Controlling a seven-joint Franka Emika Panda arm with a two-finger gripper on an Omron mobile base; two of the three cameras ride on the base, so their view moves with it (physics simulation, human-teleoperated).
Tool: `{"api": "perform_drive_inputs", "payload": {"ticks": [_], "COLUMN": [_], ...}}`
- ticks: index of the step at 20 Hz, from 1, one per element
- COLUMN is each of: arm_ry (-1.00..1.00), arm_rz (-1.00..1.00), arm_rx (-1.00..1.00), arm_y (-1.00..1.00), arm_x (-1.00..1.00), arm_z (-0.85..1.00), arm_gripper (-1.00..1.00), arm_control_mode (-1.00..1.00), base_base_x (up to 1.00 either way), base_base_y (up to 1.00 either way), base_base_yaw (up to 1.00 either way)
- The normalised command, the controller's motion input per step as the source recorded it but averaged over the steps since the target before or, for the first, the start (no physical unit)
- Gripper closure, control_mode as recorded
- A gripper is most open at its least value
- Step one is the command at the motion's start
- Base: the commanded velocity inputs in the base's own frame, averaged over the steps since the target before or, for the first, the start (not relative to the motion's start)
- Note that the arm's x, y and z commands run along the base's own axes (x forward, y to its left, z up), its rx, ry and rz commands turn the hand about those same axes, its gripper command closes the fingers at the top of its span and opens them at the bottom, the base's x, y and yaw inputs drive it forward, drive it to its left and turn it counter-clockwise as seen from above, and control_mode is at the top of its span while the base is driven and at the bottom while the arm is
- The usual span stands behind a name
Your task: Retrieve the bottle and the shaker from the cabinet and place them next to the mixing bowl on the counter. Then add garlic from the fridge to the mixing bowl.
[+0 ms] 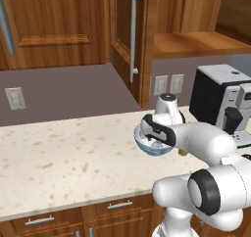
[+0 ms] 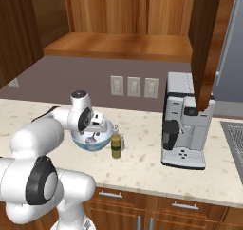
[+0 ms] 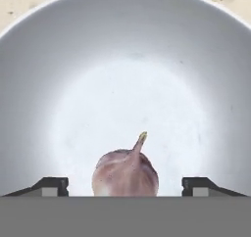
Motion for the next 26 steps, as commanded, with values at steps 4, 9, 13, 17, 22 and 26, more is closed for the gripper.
{"api": "perform_drive_inputs", "payload": {"ticks": [4, 9, 13, 17, 22, 26], "arm_ry": [0.0, 0.0, -0.06, -0.07, -0.07, -0.08], "arm_rz": [0.0, 0.0, 0.0, 0.0, 0.0, 0.0], "arm_rx": [0.0, 0.0, 0.01, 0.03, 0.03, 0.01], "arm_y": [0.0, -0.05, -0.21, -0.24, -0.12, 0.0], "arm_x": [0.0, -0.34, -0.92, -1.0, -0.96, -0.89], "arm_z": [0.47, 0.76, 0.72, 0.72, 0.86, 0.81], "arm_gripper": [-1.0, -1.0, -1.0, -1.0, -1.0, -1.0], "arm_control_mode": [-1.0, -1.0, -1.0, -1.0, -1.0, -1.0], "base_base_x": [0.0, 0.0, 0.0, 0.0, 0.0, 0.0], "base_base_y": [0.0, 0.0, 0.0, 0.0, 0.0, 0.0], "base_base_yaw": [0.0, 0.0, 0.0, 0.0, 0.0, 0.0]}}
